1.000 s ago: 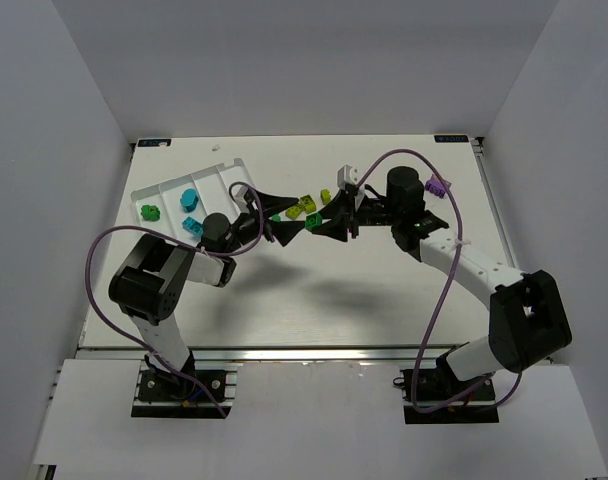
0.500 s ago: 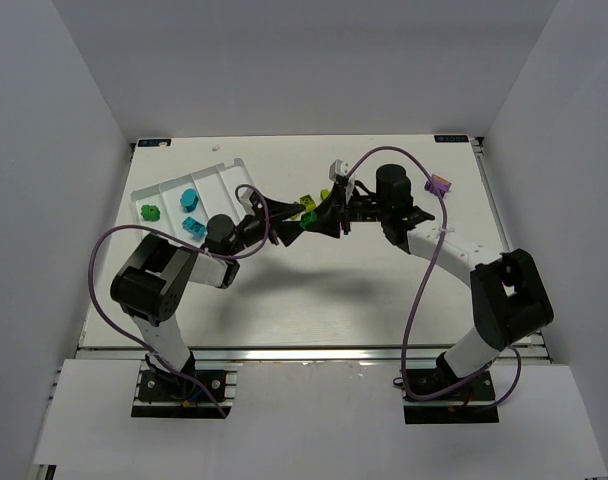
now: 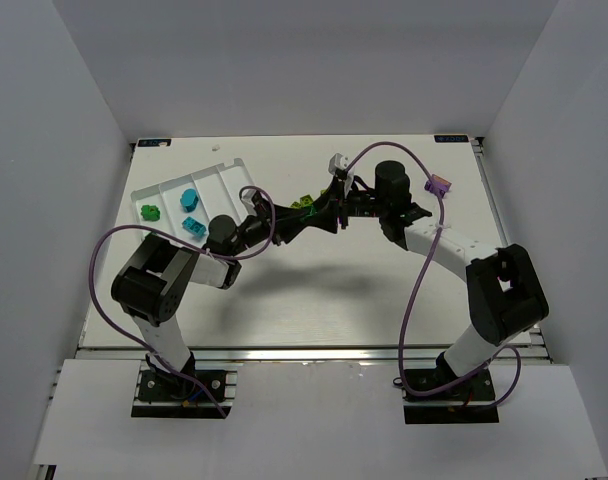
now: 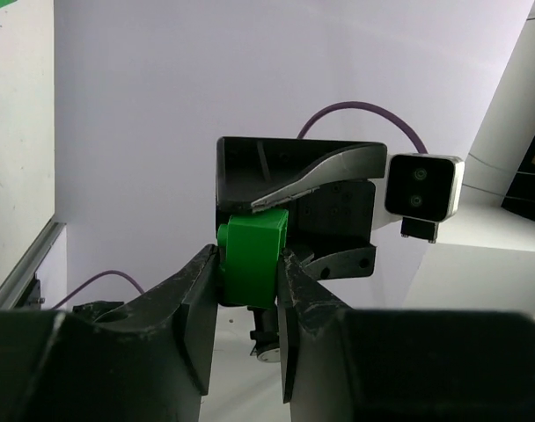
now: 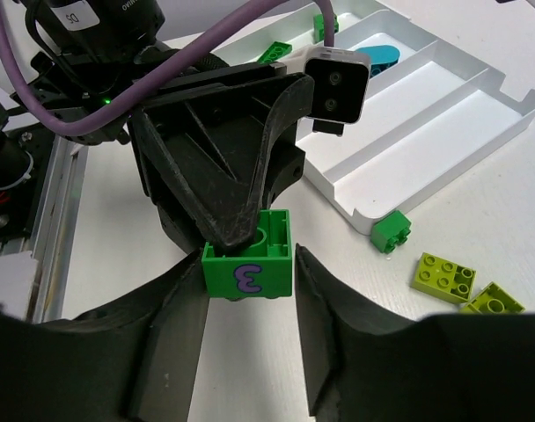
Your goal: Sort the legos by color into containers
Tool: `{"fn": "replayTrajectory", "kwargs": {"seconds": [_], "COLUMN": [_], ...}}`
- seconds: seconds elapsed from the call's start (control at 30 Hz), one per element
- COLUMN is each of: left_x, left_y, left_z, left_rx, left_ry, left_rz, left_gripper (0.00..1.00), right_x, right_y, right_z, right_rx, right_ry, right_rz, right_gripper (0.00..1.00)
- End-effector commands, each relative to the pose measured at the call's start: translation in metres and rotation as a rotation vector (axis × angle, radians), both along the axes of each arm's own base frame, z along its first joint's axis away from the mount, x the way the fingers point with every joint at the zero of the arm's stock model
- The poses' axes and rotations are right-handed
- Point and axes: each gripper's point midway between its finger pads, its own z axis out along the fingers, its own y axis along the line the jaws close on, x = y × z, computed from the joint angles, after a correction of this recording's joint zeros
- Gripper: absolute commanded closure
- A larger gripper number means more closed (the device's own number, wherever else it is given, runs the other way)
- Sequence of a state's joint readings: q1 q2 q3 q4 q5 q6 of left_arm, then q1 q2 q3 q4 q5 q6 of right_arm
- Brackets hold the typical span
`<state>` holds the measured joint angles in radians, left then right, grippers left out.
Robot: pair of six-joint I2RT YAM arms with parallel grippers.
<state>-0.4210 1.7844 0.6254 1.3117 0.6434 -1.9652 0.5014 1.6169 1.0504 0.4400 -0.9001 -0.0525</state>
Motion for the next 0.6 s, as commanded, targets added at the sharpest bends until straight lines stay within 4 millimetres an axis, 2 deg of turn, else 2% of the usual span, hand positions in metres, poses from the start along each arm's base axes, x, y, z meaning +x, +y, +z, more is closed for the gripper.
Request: {"fn": "replayTrajectory", "kwargs": {"seconds": [0.0,0.07,0.13,0.17,0.23,0.27,0.37,0.43,0.47,0.5,0.57], "left_x": [-0.054,-0.051,-0.049,-0.048,-0.045,-0.042,-0.028,-0.008,0.001,0.013,0.037], "left_y": [0.018,0.018,0.017,0.016,0.017,0.018,0.035,0.046,0.049,0.051,0.070], "left_z": [0.101,0.101,0.101,0.101,0.101,0.102,0.100,0.084,0.078,0.059,0.031], "left_rx": [-0.222,-0.222,-0.222,-0.222,-0.217,-0.213,-0.153,-0.032,0.030,0.182,0.410], "left_ry": [-0.537,-0.537,-0.541,-0.544,-0.547,-0.551,-0.555,-0.527,-0.517,-0.478,-0.414], "left_rz": [-0.013,-0.007,-0.005,-0.006,-0.004,0.000,0.053,0.096,0.107,0.126,0.184], "left_gripper": [0.81,0.87,0.88,0.90,0.92,0.97,0.99,1.00,1.00,1.00,1.00], "right_x": [0.003,0.000,-0.003,-0.004,-0.004,-0.001,0.009,0.015,0.015,0.019,0.016], "right_y": [0.003,0.002,0.000,-0.001,-0.003,-0.005,-0.019,-0.032,-0.038,-0.046,-0.057], "right_z": [0.014,0.012,0.013,0.012,0.012,0.011,0.011,0.011,0.004,0.004,-0.001], "right_rx": [0.021,0.019,0.019,0.015,0.004,-0.006,-0.039,-0.057,-0.083,-0.092,-0.111], "right_ry": [-0.034,-0.036,-0.044,-0.042,-0.043,-0.047,-0.073,-0.099,-0.076,-0.073,-0.050], "right_rz": [-0.001,0.001,0.004,0.003,-0.018,-0.036,-0.120,-0.159,-0.167,-0.181,-0.175], "right_gripper": [0.50,0.48,0.46,0.41,0.13,0.10,0.11,0.11,0.11,0.11,0.11]}}
